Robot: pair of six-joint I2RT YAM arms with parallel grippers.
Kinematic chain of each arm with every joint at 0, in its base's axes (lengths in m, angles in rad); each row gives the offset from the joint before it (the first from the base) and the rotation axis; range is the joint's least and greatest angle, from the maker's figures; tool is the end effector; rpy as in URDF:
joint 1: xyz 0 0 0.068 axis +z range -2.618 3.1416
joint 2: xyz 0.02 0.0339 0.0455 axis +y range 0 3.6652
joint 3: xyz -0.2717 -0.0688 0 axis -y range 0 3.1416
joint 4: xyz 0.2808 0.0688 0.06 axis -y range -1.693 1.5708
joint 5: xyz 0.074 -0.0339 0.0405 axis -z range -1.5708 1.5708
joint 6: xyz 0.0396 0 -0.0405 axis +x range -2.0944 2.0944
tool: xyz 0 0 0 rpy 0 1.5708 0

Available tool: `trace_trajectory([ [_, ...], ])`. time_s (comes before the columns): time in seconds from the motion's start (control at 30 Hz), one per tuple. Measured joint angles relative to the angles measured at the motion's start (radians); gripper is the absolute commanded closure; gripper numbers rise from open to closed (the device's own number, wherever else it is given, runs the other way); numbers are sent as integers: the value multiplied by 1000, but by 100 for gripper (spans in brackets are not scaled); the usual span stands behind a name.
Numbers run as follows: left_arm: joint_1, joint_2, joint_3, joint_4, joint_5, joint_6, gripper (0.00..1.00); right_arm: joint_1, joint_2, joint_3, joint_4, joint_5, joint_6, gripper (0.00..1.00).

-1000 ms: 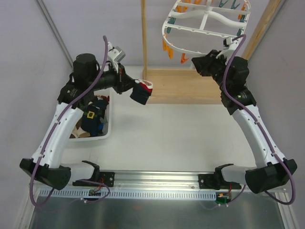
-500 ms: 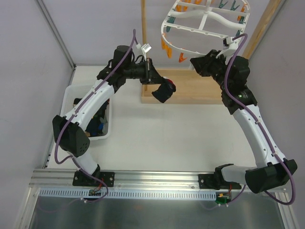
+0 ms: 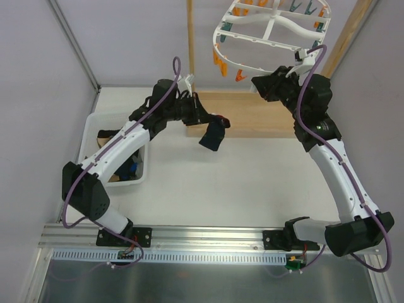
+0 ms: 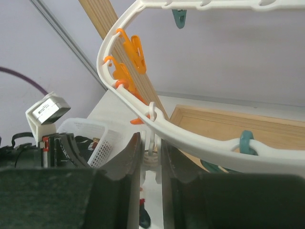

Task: Clip the socks to the hanger
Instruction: Place the sock in the bin.

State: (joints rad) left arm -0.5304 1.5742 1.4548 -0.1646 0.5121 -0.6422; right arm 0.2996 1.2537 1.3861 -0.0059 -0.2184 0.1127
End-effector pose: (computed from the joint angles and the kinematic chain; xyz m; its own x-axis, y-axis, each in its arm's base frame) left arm 0.3448 -0.2247 0.3809 -0.7007 -0.1943 -0.6865 0.5333 0.4965 -0.6849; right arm 0.3008 0.1019 0.4824 0.0643 0.1348 -0.9888 -0.5039 0.8596 0.0844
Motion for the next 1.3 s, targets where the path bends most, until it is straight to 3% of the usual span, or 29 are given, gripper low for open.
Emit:
trace_trajectory([
  [0.23,3,-209,-230,-114,-408,132,100,0,-18,0,-7,2,-26,99],
  [0.4,56,-301,-236,-183,-590,199,100,0,-23,-1,-9,3,-36,99],
  [0.7,249,-454,-227,-349,-827,315,100,0,-27,-8,-8,5,-42,99],
  [1.1,250,-489,-207,-488,-955,494,100,0,-27,-10,-7,9,-50,99],
  [1.3,250,-470,-253,-484,-865,498,100,0,-27,-20,-6,12,-49,99],
])
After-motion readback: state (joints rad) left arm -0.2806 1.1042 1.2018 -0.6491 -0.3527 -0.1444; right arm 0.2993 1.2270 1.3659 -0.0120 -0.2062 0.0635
